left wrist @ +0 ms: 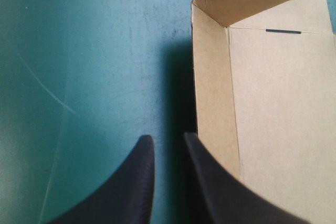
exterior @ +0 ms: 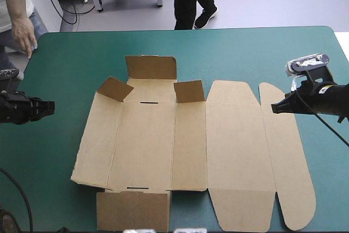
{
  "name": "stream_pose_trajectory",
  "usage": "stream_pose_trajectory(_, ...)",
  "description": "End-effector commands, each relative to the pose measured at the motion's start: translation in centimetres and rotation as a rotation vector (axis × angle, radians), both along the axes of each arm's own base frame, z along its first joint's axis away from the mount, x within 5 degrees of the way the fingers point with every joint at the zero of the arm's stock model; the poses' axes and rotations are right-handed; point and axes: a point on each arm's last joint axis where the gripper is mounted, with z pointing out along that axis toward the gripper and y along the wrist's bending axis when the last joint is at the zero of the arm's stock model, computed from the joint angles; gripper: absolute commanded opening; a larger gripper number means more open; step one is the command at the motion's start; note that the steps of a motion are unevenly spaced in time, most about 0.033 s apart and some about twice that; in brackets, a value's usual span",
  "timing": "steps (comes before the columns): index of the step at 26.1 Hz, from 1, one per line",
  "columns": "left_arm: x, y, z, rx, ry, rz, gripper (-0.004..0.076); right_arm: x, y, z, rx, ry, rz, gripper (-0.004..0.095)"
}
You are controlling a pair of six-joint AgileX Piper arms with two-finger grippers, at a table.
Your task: Fold the box
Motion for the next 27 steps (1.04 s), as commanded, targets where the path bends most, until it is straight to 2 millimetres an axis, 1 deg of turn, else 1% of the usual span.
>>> stream_pose_trajectory(1,-0.1,-0.4,0.8,-0.058,0.000,0.004,0.0317,-0.2,-0.1,1.7,0.004,-0.115,-0.017,-0.0022)
stream_pose_trajectory(4,0.3,-0.3,0.3,-0.073,0.017,0.011,0.0511,-0.2,-0.1,1.8,0.008,-0.119,-0.018,-0.0022)
stream_pose_trajectory(6,0.3,-0.3,0.1,-0.080,0.024,0.012,0.0599,-0.2,-0.1,1.8,0.009,-0.119,-0.018,-0.0022)
stream_pose_trajectory(7,0.2,-0.3,-0.1,-0.083,0.029,0.012,0.0620,-0.2,-0.1,1.8,0.009,-0.119,-0.018,-0.0021)
stream_pose_trajectory(8,0.2,-0.3,-0.4,-0.089,0.040,0.012,0.0631,-0.2,-0.1,1.8,0.009,-0.119,-0.018,-0.0022)
stream_pose_trajectory(11,-0.1,-0.5,-1.9,-0.116,0.087,0.014,0.0631,-0.2,-0.1,1.8,0.013,-0.120,-0.018,-0.0022)
stream_pose_trajectory(17,-1.6,-1.4,-6.5,-0.200,0.233,0.003,0.0631,-0.1,0.2,1.9,0.029,-0.131,0.015,-0.0022)
stream_pose_trajectory(18,-2.1,-1.8,-7.8,-0.218,0.270,-0.015,0.0631,-0.1,0.4,1.9,0.043,-0.134,0.023,-0.0022)
stream_pose_trajectory(20,-2.5,-2.1,-8.7,-0.245,0.295,-0.015,0.0631,-0.1,0.4,1.9,0.038,-0.136,0.028,-0.0022)
stream_pose_trajectory(25,-2.3,-2.7,-8.6,-0.264,0.285,-0.038,0.0631,-0.1,0.4,1.9,0.038,-0.136,0.028,-0.0022)
stream_pose_trajectory(27,-2.1,-3.7,-8.7,-0.263,0.301,-0.071,0.0631,-0.1,0.4,1.9,0.038,-0.136,0.028,-0.0022)
